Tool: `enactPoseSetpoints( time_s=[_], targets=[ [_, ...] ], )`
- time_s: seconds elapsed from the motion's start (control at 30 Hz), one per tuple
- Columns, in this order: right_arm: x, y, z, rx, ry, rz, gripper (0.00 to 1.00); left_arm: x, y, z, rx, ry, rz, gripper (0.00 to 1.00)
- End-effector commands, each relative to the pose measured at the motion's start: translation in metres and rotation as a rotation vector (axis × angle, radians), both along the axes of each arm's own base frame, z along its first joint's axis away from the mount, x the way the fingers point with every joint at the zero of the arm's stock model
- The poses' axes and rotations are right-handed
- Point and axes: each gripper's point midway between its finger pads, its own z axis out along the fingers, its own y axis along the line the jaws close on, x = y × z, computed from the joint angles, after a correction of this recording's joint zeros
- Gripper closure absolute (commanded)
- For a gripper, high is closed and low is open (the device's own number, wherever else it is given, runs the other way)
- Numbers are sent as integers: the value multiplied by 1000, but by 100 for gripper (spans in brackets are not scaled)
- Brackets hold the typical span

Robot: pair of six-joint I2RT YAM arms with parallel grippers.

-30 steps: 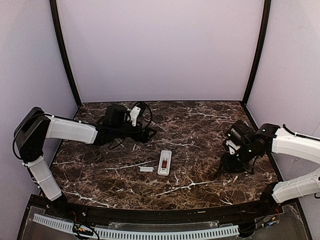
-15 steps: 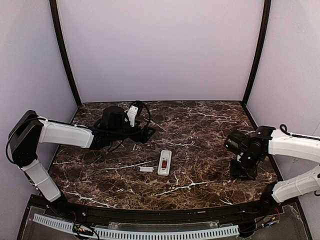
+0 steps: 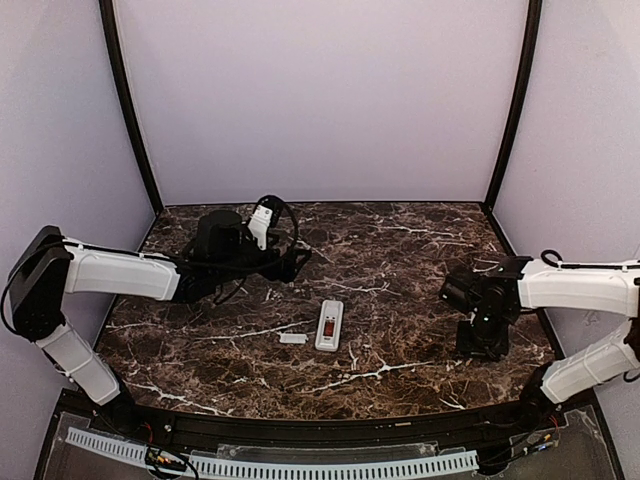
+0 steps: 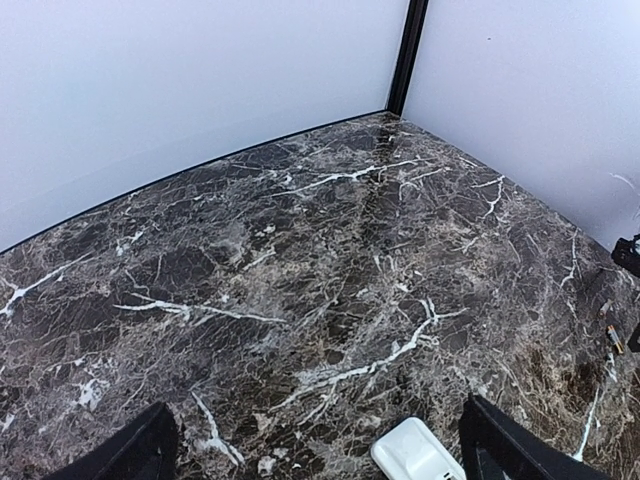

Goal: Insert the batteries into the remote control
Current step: Pick up the battery at the center of the board.

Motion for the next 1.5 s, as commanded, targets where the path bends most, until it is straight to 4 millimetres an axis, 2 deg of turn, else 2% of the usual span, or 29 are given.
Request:
enactPoseSetpoints(
  time_s=[0.0,0.2,0.57,0.7,0.93,1.03,1.17,1.33,1.47],
  targets=[
    [8,3,-11,76,-50,-64,65,-6,3,15,-13,-51,-6,1],
    [14,-7,-12,96,-90,-108,65,-6,9,15,-9,-65,20,1],
    [18,-2,-33,142,-70,-101,68,-7,11,15,4,-68,23,1],
    [17,3,-41,165,-53,-102,73,-6,12,13,12,-69,25,2],
    [19,14,-40,227,-55,-103,98,-3,15,9,37,-63,48,1],
    [21,26,-39,270,-61,-80,100,-2,15,9,41,-60,51,1],
    [35,52,-20,294,-126,41,100,-4,17,9,45,-50,50,1],
    [67,93,10,352,-216,256,100,-11,20,13,37,-57,36,2],
    [96,126,37,412,-309,415,100,-26,11,7,38,-26,-65,2]
  ],
)
